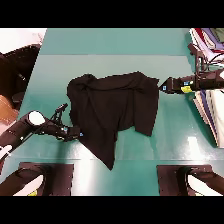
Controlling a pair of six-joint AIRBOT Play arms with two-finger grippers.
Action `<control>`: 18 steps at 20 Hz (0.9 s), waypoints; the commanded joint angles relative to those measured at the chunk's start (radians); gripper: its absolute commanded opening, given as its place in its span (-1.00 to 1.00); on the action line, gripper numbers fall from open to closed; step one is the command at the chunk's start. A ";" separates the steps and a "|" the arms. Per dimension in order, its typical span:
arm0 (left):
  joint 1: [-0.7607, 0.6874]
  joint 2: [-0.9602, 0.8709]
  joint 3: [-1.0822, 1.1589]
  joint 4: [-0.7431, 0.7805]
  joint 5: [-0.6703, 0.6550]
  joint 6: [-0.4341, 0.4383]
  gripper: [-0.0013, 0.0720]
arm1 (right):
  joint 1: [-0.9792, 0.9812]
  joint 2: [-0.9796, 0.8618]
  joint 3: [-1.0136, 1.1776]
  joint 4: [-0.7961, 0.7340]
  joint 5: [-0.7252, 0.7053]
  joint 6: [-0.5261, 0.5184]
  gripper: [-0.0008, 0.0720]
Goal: Fold the shirts.
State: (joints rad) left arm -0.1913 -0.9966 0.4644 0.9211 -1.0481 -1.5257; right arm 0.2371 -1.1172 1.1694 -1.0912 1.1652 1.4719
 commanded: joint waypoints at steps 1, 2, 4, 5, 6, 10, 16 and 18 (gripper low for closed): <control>-0.092 0.000 -0.028 -0.055 0.109 -0.020 0.51 | -0.001 0.003 -0.004 -0.001 0.005 0.000 0.20; -0.110 0.000 -0.028 -0.063 0.130 -0.020 -0.09 | -0.008 0.003 -0.004 -0.002 0.026 0.000 0.20; -0.108 0.000 -0.023 -0.064 0.148 -0.020 -0.87 | -0.048 0.004 -0.023 -0.002 0.081 0.000 0.20; -0.092 0.001 -0.010 -0.063 0.142 -0.019 -0.89 | -0.077 0.004 -0.048 -0.002 0.114 0.000 0.20; -0.067 0.001 0.016 -0.053 0.127 -0.019 -0.89 | -0.110 0.006 -0.093 -0.002 0.145 0.000 0.20; 0.016 0.001 0.146 0.038 0.080 -0.018 -0.89 | -0.187 0.007 -0.373 0.008 0.168 0.000 0.48; 0.018 0.000 0.201 0.045 0.085 -0.018 -0.89 | -0.080 -0.066 -0.639 0.280 -0.041 -0.050 0.39; 0.018 0.000 0.201 0.045 0.084 -0.018 -0.89 | -0.019 -0.101 -0.639 0.313 -0.110 -0.049 0.37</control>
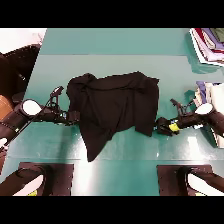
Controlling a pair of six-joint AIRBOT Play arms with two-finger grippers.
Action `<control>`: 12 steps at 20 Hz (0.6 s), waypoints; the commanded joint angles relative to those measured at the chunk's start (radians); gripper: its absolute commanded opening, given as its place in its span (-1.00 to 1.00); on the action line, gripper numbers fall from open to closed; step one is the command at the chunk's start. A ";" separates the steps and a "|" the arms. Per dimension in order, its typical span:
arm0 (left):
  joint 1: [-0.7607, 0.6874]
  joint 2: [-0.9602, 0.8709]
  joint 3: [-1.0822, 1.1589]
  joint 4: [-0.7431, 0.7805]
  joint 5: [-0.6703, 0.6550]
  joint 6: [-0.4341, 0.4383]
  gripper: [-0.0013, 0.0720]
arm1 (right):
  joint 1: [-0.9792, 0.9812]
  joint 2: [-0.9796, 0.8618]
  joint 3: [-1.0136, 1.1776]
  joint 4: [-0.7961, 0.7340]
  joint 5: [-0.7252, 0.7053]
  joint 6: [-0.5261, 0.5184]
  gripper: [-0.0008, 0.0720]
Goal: Fold the shirts.
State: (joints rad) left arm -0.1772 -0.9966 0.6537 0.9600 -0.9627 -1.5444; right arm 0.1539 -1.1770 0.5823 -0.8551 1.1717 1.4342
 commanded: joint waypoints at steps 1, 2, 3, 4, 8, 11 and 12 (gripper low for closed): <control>0.003 0.000 0.012 0.006 -0.005 0.000 -0.89 | 0.082 -0.056 -0.052 0.103 -0.135 -0.012 0.25; 0.003 0.000 0.012 0.006 -0.006 0.000 -0.89 | 0.095 -0.069 -0.052 0.113 -0.154 -0.012 0.23; 0.003 0.000 0.012 0.006 -0.007 0.000 -0.89 | 0.105 -0.080 -0.052 0.117 -0.172 -0.012 0.15; 0.003 0.000 0.013 0.006 -0.008 0.000 -0.89 | 0.111 -0.082 -0.052 0.121 -0.187 -0.015 -0.19; 0.003 0.003 0.066 0.069 -0.090 0.009 -0.89 | 0.091 0.018 -0.051 0.121 -0.210 -0.066 -0.92; 0.003 0.033 0.221 0.145 -0.186 0.008 -0.89 | 0.012 0.173 0.029 0.101 -0.145 -0.068 -0.92; 0.003 0.054 0.288 0.166 -0.206 0.008 -0.90 | -0.018 0.224 0.084 0.090 -0.118 -0.068 -0.92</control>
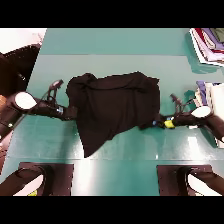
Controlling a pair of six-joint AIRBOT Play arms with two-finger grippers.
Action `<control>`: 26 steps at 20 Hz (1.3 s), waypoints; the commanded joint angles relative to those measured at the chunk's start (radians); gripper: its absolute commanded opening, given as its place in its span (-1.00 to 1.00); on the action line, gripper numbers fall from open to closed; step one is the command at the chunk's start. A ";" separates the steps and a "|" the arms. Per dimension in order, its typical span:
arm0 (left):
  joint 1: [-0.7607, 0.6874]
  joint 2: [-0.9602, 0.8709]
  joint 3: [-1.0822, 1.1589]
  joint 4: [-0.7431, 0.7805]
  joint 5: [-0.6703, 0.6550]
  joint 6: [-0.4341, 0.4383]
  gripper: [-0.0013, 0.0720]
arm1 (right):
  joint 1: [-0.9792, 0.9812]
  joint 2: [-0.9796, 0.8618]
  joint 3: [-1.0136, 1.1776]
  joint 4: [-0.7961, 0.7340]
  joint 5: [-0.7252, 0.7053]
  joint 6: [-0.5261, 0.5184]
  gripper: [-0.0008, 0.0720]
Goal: Fold the shirts.
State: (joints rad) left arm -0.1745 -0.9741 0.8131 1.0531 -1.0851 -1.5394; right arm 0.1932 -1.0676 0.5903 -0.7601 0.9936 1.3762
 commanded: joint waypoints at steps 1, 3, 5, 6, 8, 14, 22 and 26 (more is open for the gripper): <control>0.001 0.064 0.209 0.096 -0.102 0.003 -0.89 | -0.093 0.165 0.149 -0.011 0.079 -0.010 -0.92; 0.001 0.136 0.372 0.152 -0.118 0.002 -0.89 | -0.164 0.250 0.319 -0.039 0.110 -0.009 -0.92; 0.001 0.205 0.541 0.206 -0.125 0.002 -0.89 | -0.233 0.320 0.503 -0.085 0.120 -0.009 -0.93; 0.001 0.235 0.636 0.235 -0.122 -0.005 -0.90 | -0.269 0.348 0.598 -0.118 0.124 -0.009 -0.93; 0.001 0.270 0.824 0.290 -0.120 -0.014 -0.90 | -0.340 0.384 0.767 -0.169 0.148 -0.009 -0.92; 0.001 0.273 1.226 0.375 -0.073 -0.058 -0.90 | -0.661 0.408 1.139 -0.210 0.291 -0.009 -0.93; 0.001 0.086 1.204 0.572 -0.304 -0.024 -0.90 | -0.635 0.146 1.389 -0.214 0.556 0.056 -0.93; 0.001 -0.121 0.970 0.569 -0.301 -0.023 -0.89 | -0.410 -0.023 1.236 -0.406 0.645 0.109 -0.93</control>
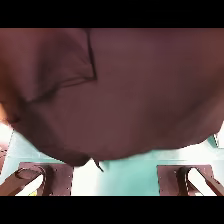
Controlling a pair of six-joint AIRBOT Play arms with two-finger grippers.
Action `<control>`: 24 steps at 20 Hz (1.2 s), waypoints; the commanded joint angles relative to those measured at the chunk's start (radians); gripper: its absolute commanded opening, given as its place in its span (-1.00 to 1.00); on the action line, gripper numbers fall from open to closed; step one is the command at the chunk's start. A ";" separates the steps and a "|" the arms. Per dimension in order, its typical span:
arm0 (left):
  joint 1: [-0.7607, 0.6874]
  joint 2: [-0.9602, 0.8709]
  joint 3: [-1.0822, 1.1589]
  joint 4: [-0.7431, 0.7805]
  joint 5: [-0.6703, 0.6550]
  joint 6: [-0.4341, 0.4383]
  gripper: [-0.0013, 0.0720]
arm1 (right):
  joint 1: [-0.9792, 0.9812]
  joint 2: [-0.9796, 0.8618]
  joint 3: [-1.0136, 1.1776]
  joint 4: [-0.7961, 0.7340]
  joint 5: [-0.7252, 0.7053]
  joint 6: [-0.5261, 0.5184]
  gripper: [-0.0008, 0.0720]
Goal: Fold the shirts.
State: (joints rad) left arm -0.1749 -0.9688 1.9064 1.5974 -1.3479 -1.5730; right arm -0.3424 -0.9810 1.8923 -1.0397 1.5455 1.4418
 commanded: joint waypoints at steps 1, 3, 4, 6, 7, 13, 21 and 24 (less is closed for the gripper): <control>0.001 -0.179 -0.180 0.025 -0.027 0.010 -0.89 | 0.174 -0.155 -0.116 -0.166 0.105 0.050 -0.93; 0.001 -0.296 -0.276 0.026 0.026 0.042 -0.89 | 0.243 -0.267 -0.214 -0.177 0.112 0.055 -0.93; 0.001 -0.355 -0.302 0.026 0.063 0.053 -0.89 | 0.264 -0.324 -0.248 -0.180 0.097 0.055 -0.93; 0.002 -0.478 -0.311 0.027 0.156 0.063 -0.89 | 0.293 -0.451 -0.283 -0.193 0.045 0.054 -0.93; 0.008 -0.520 -0.311 0.027 0.217 0.063 -0.89 | 0.298 -0.519 -0.274 -0.192 0.019 0.053 -0.93; 0.089 -0.620 -0.311 0.000 0.552 0.055 -0.90 | 0.300 -0.804 0.019 -0.183 -0.140 0.052 -0.93; 0.169 -0.603 -0.288 -0.108 0.147 0.082 -0.89 | 0.324 -0.801 0.118 -0.224 0.014 -0.020 -0.93; 0.169 -0.603 -0.357 -0.209 0.064 0.167 -0.89 | 0.348 -0.751 -0.044 -0.253 -0.016 -0.018 -0.93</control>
State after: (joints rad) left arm -0.0143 -1.5726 1.5909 1.4776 -1.1488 -1.4693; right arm -0.0147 -1.7630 1.9419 -1.2621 1.5196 1.4376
